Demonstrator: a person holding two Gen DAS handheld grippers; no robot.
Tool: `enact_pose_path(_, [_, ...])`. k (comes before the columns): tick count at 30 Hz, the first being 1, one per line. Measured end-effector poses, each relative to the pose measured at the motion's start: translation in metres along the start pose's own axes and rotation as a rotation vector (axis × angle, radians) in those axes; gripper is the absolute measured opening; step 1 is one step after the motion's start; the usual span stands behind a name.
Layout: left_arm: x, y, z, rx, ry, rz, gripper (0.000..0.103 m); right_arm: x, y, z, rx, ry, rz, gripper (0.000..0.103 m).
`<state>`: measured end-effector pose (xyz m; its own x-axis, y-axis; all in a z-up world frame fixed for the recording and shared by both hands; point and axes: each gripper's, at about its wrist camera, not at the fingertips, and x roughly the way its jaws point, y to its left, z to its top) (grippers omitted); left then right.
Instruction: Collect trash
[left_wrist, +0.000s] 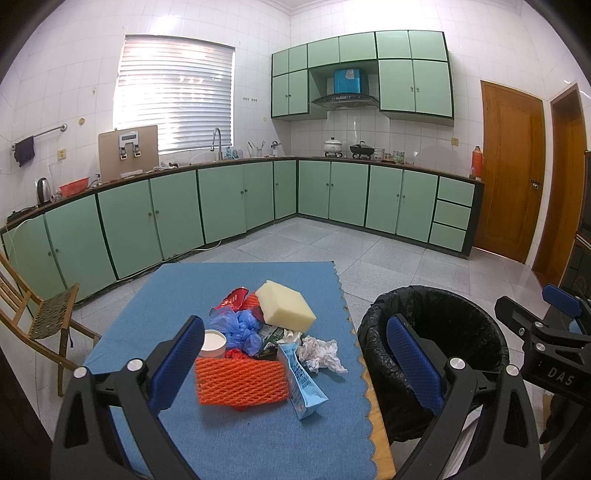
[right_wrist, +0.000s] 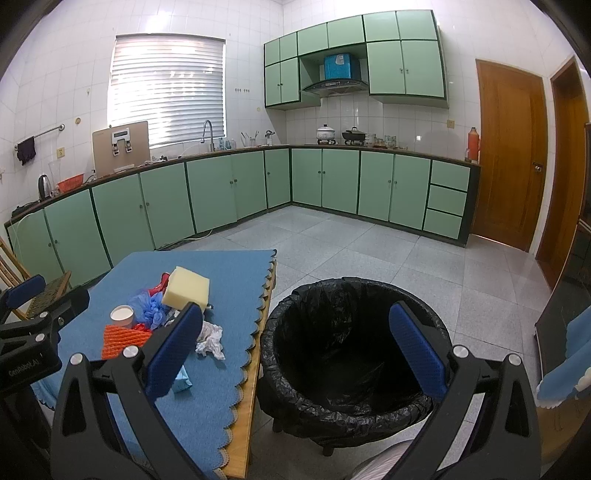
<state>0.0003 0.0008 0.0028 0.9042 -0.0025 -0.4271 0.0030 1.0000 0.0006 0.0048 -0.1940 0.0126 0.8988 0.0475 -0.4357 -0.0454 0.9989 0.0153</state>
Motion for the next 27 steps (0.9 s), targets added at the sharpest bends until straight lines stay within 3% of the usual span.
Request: enact_pose_path(27, [0.0023, 0.0016, -0.0031, 0.000, 0.008, 0.000, 0.097, 0.0049, 0.0000, -0.0068, 0.002, 0.012, -0.002, 0.098])
